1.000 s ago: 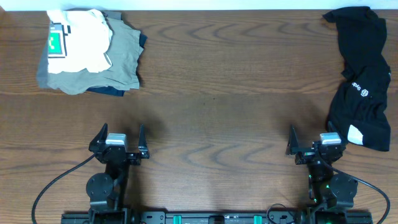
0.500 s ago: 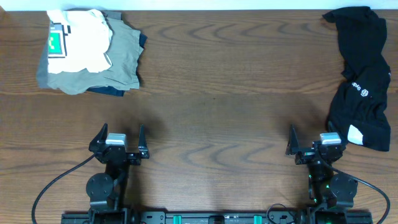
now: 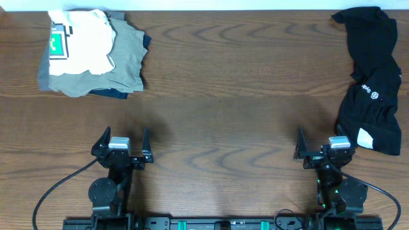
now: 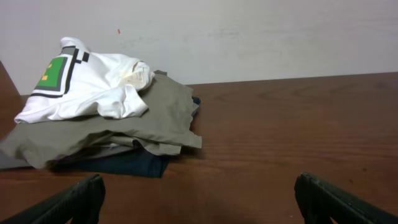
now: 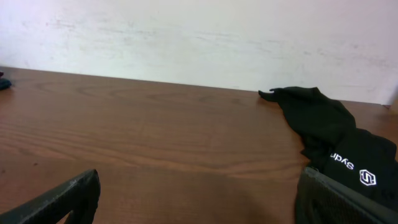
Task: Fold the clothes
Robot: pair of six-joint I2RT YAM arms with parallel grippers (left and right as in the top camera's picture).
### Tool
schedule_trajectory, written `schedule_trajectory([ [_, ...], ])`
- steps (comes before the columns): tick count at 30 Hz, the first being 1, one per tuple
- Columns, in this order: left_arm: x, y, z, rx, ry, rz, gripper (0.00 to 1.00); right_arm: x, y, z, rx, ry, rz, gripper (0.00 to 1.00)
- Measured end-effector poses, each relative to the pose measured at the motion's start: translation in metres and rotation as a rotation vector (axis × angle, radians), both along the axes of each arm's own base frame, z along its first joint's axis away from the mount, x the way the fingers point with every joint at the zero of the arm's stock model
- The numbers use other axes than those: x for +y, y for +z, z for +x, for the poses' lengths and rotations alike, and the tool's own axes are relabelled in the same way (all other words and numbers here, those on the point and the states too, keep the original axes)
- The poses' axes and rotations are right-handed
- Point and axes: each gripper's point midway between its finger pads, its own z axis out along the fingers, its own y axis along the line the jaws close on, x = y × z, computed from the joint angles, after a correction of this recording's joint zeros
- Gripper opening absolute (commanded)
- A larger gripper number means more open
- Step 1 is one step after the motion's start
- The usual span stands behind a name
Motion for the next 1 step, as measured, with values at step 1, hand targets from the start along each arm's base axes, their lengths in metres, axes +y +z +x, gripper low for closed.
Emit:
schedule_trajectory([
  [1, 0.0, 0.0, 0.0, 0.0, 0.0, 0.0, 0.98, 0.0, 0.0001, 0.0, 0.0, 0.0, 0.0, 0.99],
])
